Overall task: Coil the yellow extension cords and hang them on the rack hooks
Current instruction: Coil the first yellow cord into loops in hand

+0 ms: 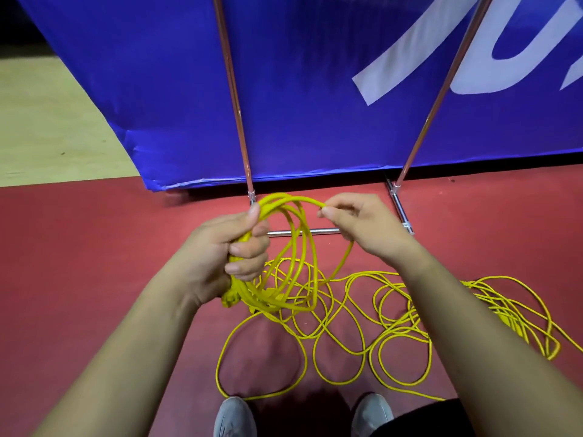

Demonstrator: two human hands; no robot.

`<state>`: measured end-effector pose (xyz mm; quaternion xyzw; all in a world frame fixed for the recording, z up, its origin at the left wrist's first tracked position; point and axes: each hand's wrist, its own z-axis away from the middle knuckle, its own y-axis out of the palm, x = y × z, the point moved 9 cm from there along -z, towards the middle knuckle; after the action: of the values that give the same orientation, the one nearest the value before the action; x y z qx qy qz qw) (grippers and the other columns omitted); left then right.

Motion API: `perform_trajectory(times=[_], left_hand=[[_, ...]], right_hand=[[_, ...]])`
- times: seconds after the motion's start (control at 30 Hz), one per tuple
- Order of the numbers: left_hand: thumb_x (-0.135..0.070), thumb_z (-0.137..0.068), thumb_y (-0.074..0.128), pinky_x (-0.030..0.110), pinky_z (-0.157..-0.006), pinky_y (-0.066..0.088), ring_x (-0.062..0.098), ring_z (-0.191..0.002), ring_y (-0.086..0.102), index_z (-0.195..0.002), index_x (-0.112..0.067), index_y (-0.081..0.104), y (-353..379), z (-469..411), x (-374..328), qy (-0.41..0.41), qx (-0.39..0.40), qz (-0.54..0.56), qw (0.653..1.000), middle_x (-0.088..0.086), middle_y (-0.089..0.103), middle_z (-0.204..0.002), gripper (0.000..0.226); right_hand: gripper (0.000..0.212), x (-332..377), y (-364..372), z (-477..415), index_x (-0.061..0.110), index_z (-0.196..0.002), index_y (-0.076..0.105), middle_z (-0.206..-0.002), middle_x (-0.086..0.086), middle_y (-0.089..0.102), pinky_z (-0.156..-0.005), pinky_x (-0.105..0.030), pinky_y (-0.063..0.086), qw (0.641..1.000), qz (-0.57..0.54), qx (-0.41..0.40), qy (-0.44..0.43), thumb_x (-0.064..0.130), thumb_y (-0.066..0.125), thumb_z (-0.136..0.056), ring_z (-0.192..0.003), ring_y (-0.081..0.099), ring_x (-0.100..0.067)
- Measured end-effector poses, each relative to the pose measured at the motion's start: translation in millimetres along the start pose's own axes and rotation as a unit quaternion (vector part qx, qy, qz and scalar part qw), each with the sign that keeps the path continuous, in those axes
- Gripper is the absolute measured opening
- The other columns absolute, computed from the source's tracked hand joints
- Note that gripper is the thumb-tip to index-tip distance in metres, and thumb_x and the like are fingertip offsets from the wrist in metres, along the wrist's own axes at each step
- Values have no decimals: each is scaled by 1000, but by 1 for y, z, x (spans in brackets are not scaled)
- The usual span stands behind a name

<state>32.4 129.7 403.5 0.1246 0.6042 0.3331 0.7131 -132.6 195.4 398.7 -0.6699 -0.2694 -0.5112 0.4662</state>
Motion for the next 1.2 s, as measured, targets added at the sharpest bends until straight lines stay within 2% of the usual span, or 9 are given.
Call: perform_trajectory(times=[0.17,0.3,0.4,0.5,0.6,0.7,0.83,0.97,1.2], left_hand=[[-35,-96,34,22,-38,20,5,-29,24,-67,-17,45,0,4,-17,43,-5,56,998,-10,20,-44,36],[-33,-101,38,24,-43,21,10,-34,27,-77,-13,47,6,13,-31,59,120,168,977,-8,27,-49,33],[-35,-99,40,22,-42,25,9,-35,29,-73,-15,47,-8,16,-38,95,73,153,981,-10,29,-46,33],[-41,-94,37,21,-49,45,11,-45,52,-63,-18,49,-26,18,-46,143,-54,117,981,-9,45,-47,40],[-42,-89,39,22,-48,49,15,-50,63,-66,-18,50,-39,20,-51,160,-127,63,977,0,64,-62,36],[-39,-94,38,20,-42,37,11,-36,45,-76,-16,44,-41,19,-50,160,-139,-7,977,-3,52,-55,30],[-37,-97,36,20,-40,19,3,-31,28,-82,-16,46,-41,19,-53,163,-112,-5,980,-10,34,-47,27],[-34,-99,38,22,-41,14,3,-31,24,-82,-13,48,-44,22,-53,153,-124,-28,980,-9,30,-46,28],[-30,-95,47,20,-40,32,13,-37,37,-79,-11,49,-45,20,-44,135,-186,-127,965,0,43,-52,25]], right_hand=[[18,-61,28,-4,7,-77,61,-66,-9,60,-62,-30,39,990,118,70,43,15,62,-93,-63,48,-10],[29,-131,45,19,9,-69,48,-48,13,36,-51,-22,25,968,101,143,182,13,56,-97,-43,28,0],[21,-150,52,27,5,-78,53,-55,14,53,-62,-23,36,965,53,123,225,13,56,-97,-54,45,2],[14,-139,55,20,13,-86,52,-73,-2,65,-73,-28,51,953,-132,53,266,18,54,-99,-71,62,-17],[16,-111,44,10,16,-84,50,-58,-1,47,-69,-37,49,941,-233,-38,242,20,52,-99,-57,51,-21],[16,-71,32,4,15,-83,49,-51,3,30,-49,-25,29,934,-302,-93,165,14,52,-98,-45,27,-12],[9,-8,23,1,10,-87,53,-52,0,23,-47,-26,15,925,-373,-55,41,16,54,-94,-45,19,-10],[15,-23,12,6,13,-80,64,-48,6,34,-46,-22,19,991,-41,-59,112,14,59,-94,-39,27,-6],[15,4,42,23,0,-82,71,-31,16,43,-39,-5,28,956,168,197,136,4,60,-91,-32,43,4]])
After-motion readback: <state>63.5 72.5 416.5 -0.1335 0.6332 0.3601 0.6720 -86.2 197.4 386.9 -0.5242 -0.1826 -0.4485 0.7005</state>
